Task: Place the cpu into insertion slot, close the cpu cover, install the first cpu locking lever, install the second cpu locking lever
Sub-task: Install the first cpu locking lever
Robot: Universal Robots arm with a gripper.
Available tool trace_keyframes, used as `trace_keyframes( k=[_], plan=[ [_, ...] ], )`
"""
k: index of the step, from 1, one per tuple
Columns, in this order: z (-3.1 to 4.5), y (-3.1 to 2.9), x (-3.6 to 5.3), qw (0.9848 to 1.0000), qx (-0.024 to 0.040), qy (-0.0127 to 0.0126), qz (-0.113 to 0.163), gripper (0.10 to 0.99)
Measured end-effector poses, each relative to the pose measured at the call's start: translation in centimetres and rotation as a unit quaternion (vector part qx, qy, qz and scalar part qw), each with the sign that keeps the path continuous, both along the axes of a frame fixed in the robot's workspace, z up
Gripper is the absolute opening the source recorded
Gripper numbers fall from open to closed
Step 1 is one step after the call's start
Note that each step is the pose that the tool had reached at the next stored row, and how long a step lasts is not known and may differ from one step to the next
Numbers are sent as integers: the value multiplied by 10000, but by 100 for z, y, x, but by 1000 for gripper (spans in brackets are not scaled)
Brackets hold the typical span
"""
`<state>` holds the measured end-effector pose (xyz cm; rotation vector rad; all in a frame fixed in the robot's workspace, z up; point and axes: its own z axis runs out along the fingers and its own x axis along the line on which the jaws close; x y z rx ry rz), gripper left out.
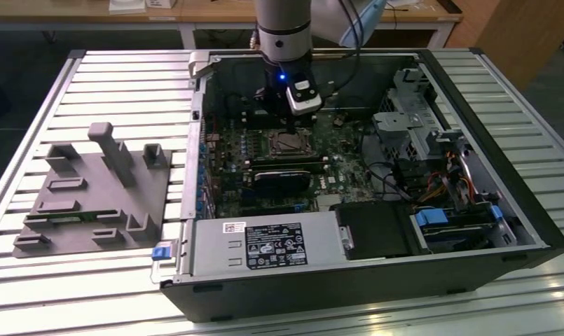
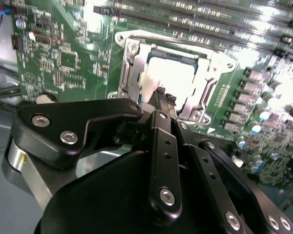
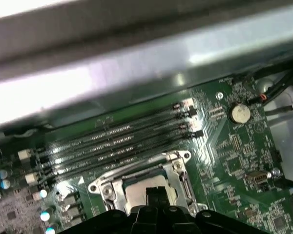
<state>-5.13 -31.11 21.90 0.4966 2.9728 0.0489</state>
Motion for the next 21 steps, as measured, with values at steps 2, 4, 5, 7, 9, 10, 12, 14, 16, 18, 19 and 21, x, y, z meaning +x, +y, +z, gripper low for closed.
trace_keyframes(
  k=[2,4,5,7,9,10,12,14,16,18,19,21],
  plan=[
    [1,-40,0,10000,-1,1,1,106],
    [0,-80,0,10000,0,0,1,106],
    [0,-97,0,10000,0,0,1,106],
    [1,-126,0,10000,0,1,0,106],
    [0,-138,0,10000,1,0,1,106],
    [0,-138,0,10000,0,0,0,106],
    [12,-139,0,10000,-1,1,0,106],
    [32,-139,0,10000,0,0,0,106],
    [58,-139,0,10000,-1,0,0,106],
    [79,-139,0,10000,0,0,0,106],
    [81,-139,0,10000,0,0,0,106],
    [81,-139,0,10000,1,-1,0,106]
  ],
)
